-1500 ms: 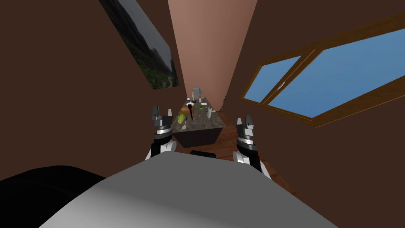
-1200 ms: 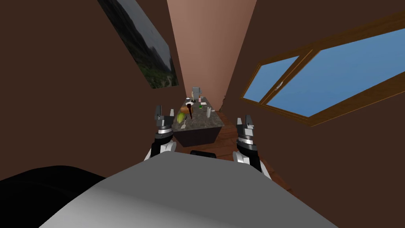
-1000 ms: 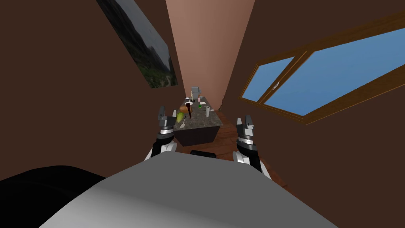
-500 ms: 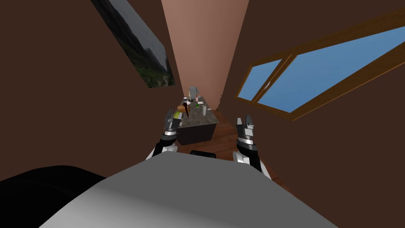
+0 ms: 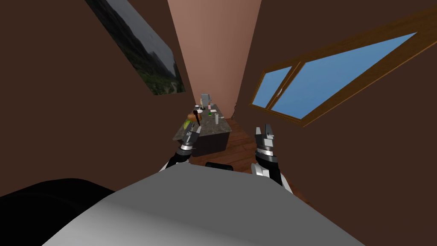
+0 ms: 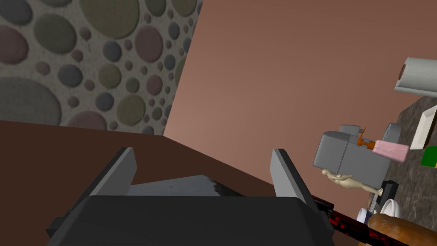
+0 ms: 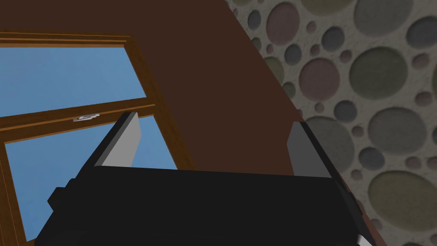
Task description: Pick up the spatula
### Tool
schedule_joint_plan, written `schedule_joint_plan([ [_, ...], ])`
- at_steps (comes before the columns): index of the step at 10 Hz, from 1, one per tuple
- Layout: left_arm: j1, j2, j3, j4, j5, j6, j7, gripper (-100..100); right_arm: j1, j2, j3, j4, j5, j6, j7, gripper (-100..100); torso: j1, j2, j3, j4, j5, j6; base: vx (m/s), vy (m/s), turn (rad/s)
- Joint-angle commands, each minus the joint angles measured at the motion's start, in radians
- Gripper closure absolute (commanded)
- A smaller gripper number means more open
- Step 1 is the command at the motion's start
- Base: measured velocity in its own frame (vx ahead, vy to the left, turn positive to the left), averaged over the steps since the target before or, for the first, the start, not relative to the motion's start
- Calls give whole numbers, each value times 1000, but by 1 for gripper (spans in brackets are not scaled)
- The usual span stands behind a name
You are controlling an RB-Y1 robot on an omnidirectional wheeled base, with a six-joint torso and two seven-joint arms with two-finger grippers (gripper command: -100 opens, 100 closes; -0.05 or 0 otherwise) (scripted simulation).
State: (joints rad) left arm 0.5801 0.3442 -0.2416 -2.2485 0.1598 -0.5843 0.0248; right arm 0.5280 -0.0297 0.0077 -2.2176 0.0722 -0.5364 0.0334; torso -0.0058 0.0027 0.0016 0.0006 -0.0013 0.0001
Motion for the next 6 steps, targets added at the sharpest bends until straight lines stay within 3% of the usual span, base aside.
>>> schedule_joint_plan([
  [1, 3, 38, -23, 16, 11, -3, -5, -100, 0, 0, 0, 0, 0, 0, 0, 0, 0, 0, 0, 0, 0, 0, -36, -79, -43],
  [2, 17, 76, -64, 33, 37, 0, -13, -100, 0, 0, 0, 0, 0, 0, 0, 0, 1, 0, 0, 0, 0, 0, -33, -97, -124],
  [3, 17, 96, -65, 33, 37, 0, -13, -100, 0, 0, 0, 0, 0, 0, 0, 0, 0, 0, 0, 0, 0, 0, -25, -78, -52],
  [4, 33, 131, -108, 51, 65, 4, -20, -100, 0, 0, 0, 0, 0, 0, 0, 0, 1, 0, 0, 0, 0, 0, -21, -89, -172],
  [5, 33, 157, -108, 51, 65, 4, -20, -100, 0, 0, 0, 0, 0, 0, 0, 0, 1, -1, 0, 0, 0, 0, -21, -68, -62],
  [6, 50, 192, -148, 71, 93, 7, -27, -100, 0, 0, 0, 0, 0, 0, 0, 0, 2, -1, 0, 0, 0, 0, -23, -92, -159],
])
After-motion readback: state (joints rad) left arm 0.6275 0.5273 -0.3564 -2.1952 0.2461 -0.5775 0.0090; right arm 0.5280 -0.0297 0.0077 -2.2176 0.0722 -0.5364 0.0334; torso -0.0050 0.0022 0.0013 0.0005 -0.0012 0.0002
